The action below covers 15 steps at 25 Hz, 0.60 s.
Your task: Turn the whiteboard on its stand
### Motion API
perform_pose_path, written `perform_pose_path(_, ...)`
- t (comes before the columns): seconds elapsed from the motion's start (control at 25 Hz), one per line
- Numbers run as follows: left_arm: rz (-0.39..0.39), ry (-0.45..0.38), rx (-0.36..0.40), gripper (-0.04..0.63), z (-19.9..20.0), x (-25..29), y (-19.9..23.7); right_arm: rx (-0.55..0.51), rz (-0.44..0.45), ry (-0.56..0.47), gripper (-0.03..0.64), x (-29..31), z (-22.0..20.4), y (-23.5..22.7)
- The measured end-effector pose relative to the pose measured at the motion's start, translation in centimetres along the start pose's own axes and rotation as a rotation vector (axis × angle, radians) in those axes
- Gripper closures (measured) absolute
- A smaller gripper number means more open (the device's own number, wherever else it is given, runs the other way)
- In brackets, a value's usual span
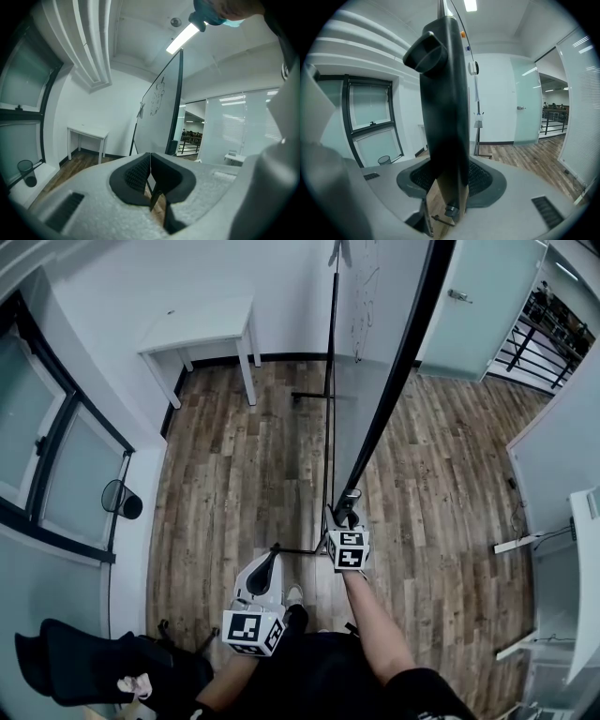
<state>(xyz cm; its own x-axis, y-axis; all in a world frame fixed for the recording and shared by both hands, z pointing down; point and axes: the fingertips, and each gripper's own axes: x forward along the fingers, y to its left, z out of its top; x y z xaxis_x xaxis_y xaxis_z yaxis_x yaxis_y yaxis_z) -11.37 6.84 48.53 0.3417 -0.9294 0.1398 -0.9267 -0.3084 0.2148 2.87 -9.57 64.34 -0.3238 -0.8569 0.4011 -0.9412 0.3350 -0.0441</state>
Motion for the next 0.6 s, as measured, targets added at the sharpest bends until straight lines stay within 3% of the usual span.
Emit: perform_pose_path(0.6, 0.032, -0.021, -0.009, 0.577, -1.5, -5.7, -3.4, -0.005, 0.026, -0.005, 0.436, -5.4, -2.4, 2.0)
